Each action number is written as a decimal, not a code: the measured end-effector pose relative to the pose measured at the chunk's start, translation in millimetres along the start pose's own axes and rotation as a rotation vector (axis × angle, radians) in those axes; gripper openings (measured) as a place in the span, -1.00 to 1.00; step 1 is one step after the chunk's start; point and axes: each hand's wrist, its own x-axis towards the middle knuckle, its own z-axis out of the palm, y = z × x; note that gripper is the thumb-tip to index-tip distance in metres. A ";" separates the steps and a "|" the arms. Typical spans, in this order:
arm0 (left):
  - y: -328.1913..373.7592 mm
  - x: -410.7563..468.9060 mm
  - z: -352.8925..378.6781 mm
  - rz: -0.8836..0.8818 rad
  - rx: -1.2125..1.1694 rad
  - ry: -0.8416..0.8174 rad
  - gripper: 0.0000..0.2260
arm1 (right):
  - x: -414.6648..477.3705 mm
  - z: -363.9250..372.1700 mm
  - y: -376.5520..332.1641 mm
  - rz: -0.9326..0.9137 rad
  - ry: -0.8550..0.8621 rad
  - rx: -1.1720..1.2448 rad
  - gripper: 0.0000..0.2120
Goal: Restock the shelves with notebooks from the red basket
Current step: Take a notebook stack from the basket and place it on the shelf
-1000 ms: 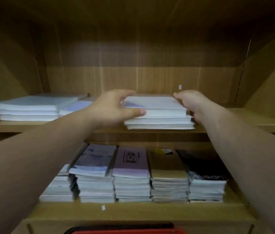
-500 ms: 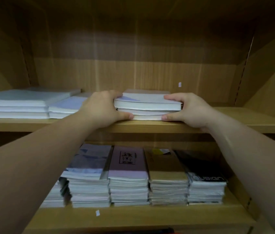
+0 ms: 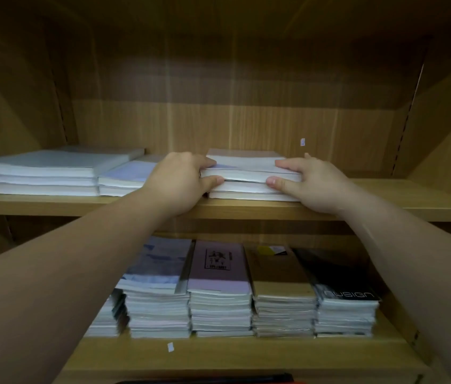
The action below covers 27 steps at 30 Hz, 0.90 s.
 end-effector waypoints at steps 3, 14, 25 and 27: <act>-5.6 -1.8 -8.9 0.030 0.008 0.018 -0.61 | -1.3 -2.8 -6.0 -0.010 -0.005 -0.033 -0.30; -36.8 -13.4 -30.9 -0.010 -0.098 0.182 -0.65 | 3.5 -2.1 -42.1 -0.135 0.039 0.073 -0.67; -127.0 -38.4 -65.3 0.196 0.411 0.282 -0.78 | 27.2 43.8 -121.5 -0.245 -0.077 -0.062 -0.68; -135.4 -41.0 -62.8 0.264 0.410 0.310 -0.86 | 30.1 49.1 -121.8 -0.230 -0.129 -0.058 -0.59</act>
